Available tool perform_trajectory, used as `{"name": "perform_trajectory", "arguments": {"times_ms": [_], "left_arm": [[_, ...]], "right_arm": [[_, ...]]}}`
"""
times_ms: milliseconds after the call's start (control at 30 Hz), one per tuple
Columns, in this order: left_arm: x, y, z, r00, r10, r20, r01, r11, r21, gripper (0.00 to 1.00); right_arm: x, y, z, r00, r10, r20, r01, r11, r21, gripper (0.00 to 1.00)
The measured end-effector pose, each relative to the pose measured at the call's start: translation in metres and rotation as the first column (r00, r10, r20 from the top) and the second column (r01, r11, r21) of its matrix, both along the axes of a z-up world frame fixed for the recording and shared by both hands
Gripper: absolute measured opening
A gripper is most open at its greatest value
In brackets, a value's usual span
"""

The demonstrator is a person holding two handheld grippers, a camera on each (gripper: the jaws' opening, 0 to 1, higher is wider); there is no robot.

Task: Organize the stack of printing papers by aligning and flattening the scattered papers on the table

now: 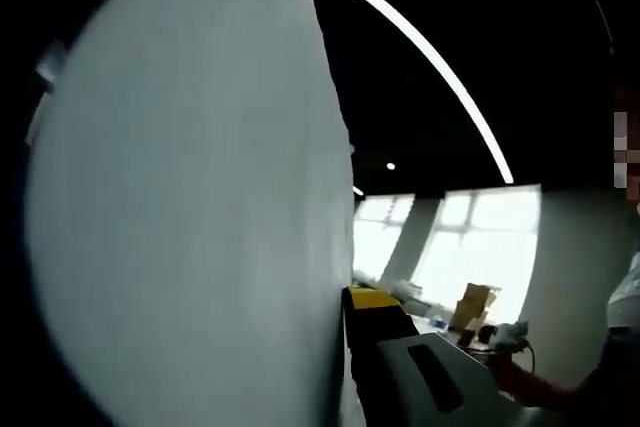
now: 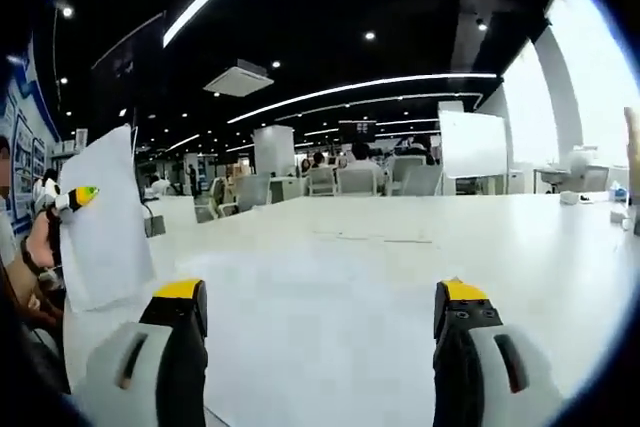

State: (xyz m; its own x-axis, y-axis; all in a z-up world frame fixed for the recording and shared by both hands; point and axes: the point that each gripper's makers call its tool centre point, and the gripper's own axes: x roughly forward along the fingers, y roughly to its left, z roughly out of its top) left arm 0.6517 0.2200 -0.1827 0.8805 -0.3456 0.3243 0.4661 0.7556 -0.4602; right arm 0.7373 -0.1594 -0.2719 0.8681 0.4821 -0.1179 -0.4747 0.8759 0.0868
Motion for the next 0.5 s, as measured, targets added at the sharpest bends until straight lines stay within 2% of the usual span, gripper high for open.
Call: {"name": "perform_trajectory", "arguments": {"times_ms": [67, 133, 267, 500], "left_arm": [[0.000, 0.000, 0.000, 1.000, -0.001, -0.002, 0.001, 1.000, -0.003, 0.06], [0.000, -0.001, 0.002, 1.000, -0.018, 0.000, 0.018, 0.999, -0.037, 0.06], [0.002, -0.005, 0.000, 1.000, -0.024, -0.005, 0.024, 0.999, -0.030, 0.06], [0.002, -0.005, -0.004, 1.000, -0.024, -0.012, 0.024, 0.999, -0.027, 0.06]], "right_arm": [[-0.002, -0.001, -0.006, 1.000, -0.013, -0.009, 0.013, 1.000, 0.002, 0.89], [-0.004, -0.003, -0.011, 0.999, -0.031, -0.023, 0.031, 1.000, -0.004, 0.89], [-0.018, -0.003, -0.017, 0.997, -0.073, -0.011, 0.073, 0.997, -0.038, 0.89], [-0.035, -0.014, -0.040, 0.988, -0.152, -0.036, 0.145, 0.979, -0.143, 0.89]]}}
